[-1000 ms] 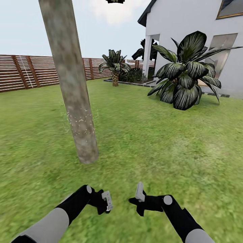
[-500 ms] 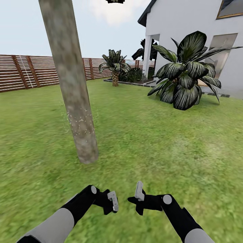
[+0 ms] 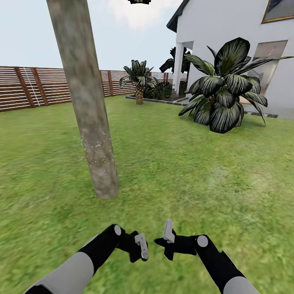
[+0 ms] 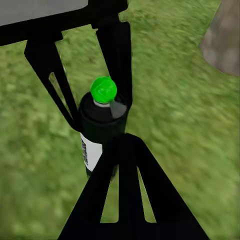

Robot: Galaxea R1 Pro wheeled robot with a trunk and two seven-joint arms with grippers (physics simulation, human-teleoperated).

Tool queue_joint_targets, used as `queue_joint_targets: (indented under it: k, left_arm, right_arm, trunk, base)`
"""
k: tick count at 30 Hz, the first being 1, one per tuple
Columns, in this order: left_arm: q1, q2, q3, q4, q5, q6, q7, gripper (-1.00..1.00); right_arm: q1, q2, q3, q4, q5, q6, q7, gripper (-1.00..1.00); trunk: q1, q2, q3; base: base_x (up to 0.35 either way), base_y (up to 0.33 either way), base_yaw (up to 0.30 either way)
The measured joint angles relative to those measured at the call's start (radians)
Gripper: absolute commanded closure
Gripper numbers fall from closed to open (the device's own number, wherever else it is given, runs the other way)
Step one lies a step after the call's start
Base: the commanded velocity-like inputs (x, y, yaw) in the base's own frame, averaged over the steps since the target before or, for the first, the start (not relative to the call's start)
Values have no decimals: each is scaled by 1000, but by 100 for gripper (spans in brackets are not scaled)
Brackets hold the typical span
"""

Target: In the garden, pick up the pesticide atomizer on the floor and spray pesticide onto both trees until each tree trunk is fully covered.

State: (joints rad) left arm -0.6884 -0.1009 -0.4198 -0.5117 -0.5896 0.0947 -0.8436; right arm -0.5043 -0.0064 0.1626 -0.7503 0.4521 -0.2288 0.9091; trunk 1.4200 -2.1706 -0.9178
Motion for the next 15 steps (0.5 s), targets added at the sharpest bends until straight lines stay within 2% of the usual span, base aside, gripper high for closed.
queue_joint_targets:
  k: [4, 15]
  left_arm:
    - [0, -5, -13, 0, 2, 0, 4, 100]
    - [0, -19, -13, -1, 4, 1, 8, 100]
  right_arm:
    - [0, 1, 0, 0, 0, 0, 0, 100]
    - [0, 0, 0, -6, 0, 0, 0, 100]
  trunk:
    - [0, 0, 0]
    - [0, 0, 0]
  base:
    - [0, 0, 0]
    - [0, 0, 0]
